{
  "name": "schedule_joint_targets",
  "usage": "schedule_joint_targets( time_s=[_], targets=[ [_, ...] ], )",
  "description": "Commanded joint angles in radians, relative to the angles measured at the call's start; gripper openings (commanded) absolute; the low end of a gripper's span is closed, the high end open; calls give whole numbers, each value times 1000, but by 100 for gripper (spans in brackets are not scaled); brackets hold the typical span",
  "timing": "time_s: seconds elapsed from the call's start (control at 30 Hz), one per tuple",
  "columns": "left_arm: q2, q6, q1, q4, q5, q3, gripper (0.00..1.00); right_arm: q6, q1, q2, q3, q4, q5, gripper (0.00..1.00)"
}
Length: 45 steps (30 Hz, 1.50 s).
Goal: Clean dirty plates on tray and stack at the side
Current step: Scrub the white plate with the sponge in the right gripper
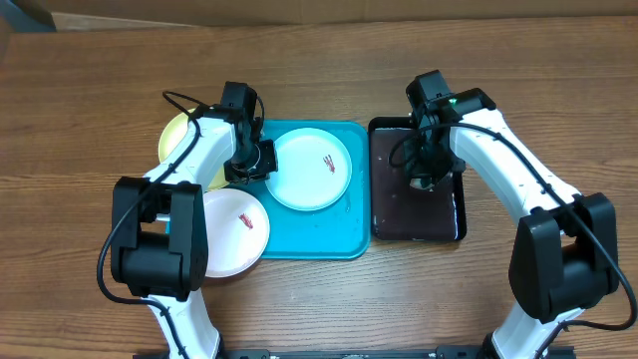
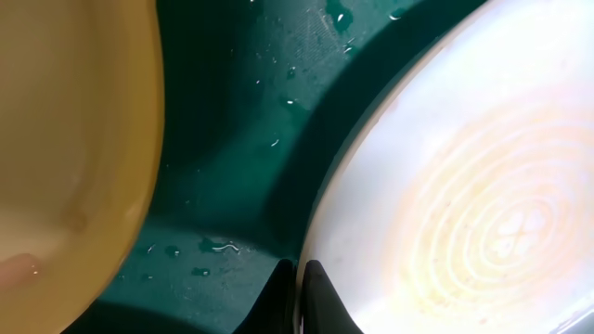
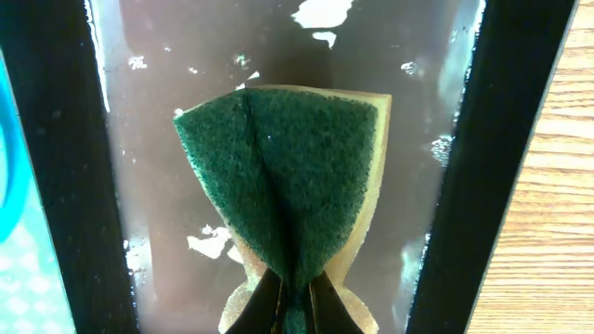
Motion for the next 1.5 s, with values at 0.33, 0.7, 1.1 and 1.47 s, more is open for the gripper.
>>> schedule_joint_targets(
  time_s=[0.33, 0.7, 1.1, 1.47],
  targets=[
    [14, 78, -8, 3, 14, -6, 4, -27, -2, -8, 140, -104, -17, 4],
    [14, 85, -23, 1, 41, -6, 4, -25, 10, -8, 255, -146, -217, 4],
    [14, 48, -48, 11, 37, -6, 4, 134, 223, 6, 249, 69, -149, 4],
    [14, -92, -45, 0, 7, -6, 4, 225, 357, 178, 249, 122, 251, 4]
  ],
)
